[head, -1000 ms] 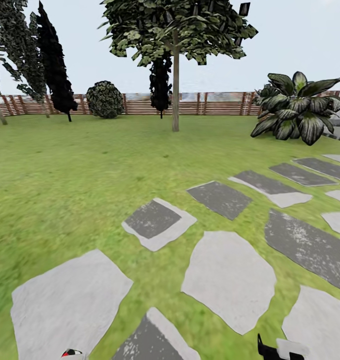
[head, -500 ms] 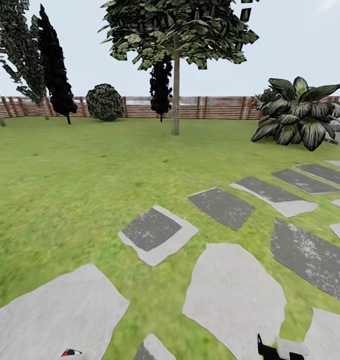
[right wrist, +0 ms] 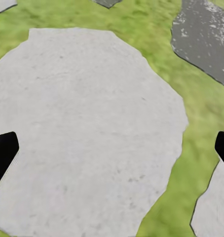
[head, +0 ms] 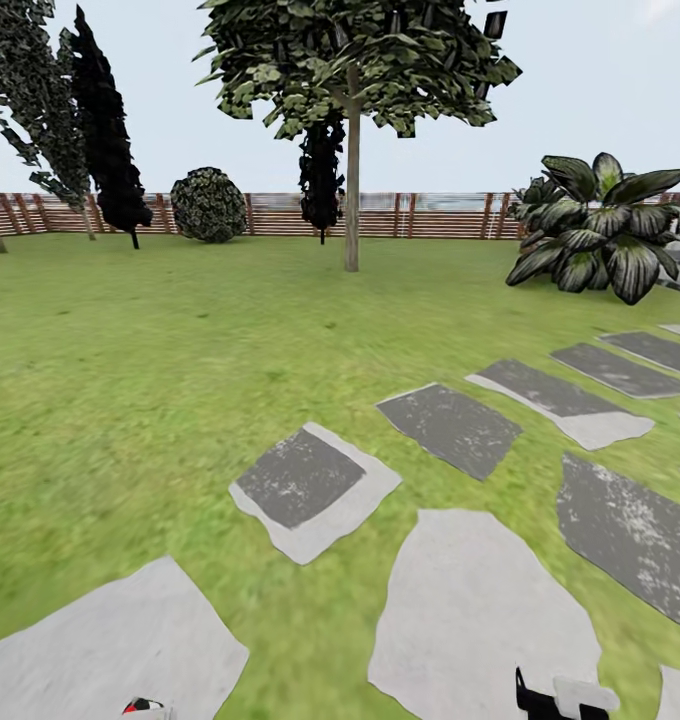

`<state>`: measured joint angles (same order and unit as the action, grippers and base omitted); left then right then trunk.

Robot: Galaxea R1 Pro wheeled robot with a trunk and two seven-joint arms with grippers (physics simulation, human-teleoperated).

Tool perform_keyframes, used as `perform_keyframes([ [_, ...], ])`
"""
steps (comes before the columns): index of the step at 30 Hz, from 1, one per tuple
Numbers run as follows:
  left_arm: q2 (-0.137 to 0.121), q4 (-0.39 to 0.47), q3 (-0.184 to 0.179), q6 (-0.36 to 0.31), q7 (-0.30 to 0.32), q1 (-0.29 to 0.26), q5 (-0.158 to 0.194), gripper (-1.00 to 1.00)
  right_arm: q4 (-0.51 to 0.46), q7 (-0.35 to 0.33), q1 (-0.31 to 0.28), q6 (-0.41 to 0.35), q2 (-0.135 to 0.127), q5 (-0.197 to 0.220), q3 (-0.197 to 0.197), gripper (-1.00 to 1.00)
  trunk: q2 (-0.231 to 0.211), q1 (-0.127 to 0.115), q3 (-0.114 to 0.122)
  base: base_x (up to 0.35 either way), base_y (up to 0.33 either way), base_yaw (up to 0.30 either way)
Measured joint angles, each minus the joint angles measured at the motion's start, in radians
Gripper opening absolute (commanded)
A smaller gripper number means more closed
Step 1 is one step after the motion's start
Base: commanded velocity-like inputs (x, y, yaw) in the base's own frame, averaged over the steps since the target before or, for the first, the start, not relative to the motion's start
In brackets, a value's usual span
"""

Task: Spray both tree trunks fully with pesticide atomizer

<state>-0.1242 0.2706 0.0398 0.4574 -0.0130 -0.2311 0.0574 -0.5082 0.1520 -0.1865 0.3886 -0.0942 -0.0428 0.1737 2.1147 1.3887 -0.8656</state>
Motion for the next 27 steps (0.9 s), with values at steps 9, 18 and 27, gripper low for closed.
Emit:
perform_keyframes([
  [9, 0.0, 0.0, -0.001, 0.0, 0.0, 0.0, 0.0, -1.0, 0.001, 0.0, 0.0, 0.0, -0.001, 0.0, 0.0, 1.0, 0.0, 0.0, 0.0, 0.337, 0.0, 0.0],
  [18, 0.0, 0.0, 0.0, 0.0, 0.0, 0.0, 0.0, -1.0, 0.001, 0.0, 0.0, -0.001, -0.003, 0.0, 0.0, 1.0, 0.0, 0.0, 0.0, 0.337, 0.0, 0.0],
  [27, 0.0, 0.0, 0.0, 0.0, 0.0, 0.0, 0.0, -1.0, 0.002, 0.0, 0.0, -0.002, -0.001, 0.0, 0.0, 1.0, 0.0, 0.0, 0.0, 0.337, 0.0, 0.0],
])
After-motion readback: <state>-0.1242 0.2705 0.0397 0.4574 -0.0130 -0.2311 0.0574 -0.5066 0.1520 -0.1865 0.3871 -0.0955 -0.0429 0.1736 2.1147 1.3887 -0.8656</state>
